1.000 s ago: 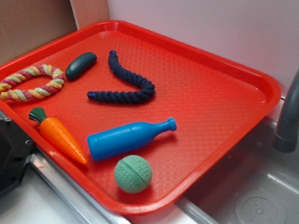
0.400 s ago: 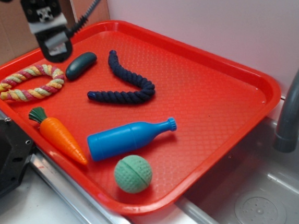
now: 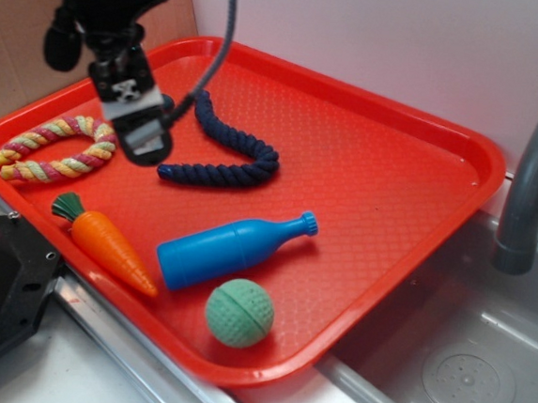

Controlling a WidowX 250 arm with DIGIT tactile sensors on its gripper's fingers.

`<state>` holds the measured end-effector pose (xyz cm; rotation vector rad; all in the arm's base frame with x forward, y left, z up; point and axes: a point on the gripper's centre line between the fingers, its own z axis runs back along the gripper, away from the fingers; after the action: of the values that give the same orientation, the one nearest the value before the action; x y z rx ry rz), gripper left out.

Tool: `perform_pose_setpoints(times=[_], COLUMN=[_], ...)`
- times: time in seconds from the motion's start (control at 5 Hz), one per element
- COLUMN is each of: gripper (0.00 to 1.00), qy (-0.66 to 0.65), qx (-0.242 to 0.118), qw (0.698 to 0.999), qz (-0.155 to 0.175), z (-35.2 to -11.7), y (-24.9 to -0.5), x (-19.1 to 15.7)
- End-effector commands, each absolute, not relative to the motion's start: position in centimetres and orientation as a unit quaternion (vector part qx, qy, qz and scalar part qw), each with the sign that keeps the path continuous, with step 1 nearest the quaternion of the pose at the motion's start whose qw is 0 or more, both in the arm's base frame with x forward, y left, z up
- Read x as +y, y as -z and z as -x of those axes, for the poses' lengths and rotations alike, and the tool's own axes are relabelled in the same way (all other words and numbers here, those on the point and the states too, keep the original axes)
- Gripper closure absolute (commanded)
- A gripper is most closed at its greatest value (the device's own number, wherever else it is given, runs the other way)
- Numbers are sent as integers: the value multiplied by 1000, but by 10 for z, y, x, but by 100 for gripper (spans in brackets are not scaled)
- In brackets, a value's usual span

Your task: Grab the blue bottle.

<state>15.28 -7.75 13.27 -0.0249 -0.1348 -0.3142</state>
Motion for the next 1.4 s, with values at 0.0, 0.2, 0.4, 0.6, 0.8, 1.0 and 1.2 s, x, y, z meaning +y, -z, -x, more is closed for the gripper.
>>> perform_pose_setpoints(times=[0.0,0.2,0.4,0.6,0.8,1.0,1.2], gripper=[0,0,0,0,0,93,100], qy=[184,203,210,200,199,215,218], qx=[-69,-60,-36,3,39,41,27], qw=[980,977,977,980,979,976,976], qz=[42,38,20,19,14,-1,-4], z=[-171,-174,-181,-183,-181,-179,-177], y=[-97,-77,-64,-49,-35,-31,-37], x=[-98,-114,-121,-119,-121,-126,-124])
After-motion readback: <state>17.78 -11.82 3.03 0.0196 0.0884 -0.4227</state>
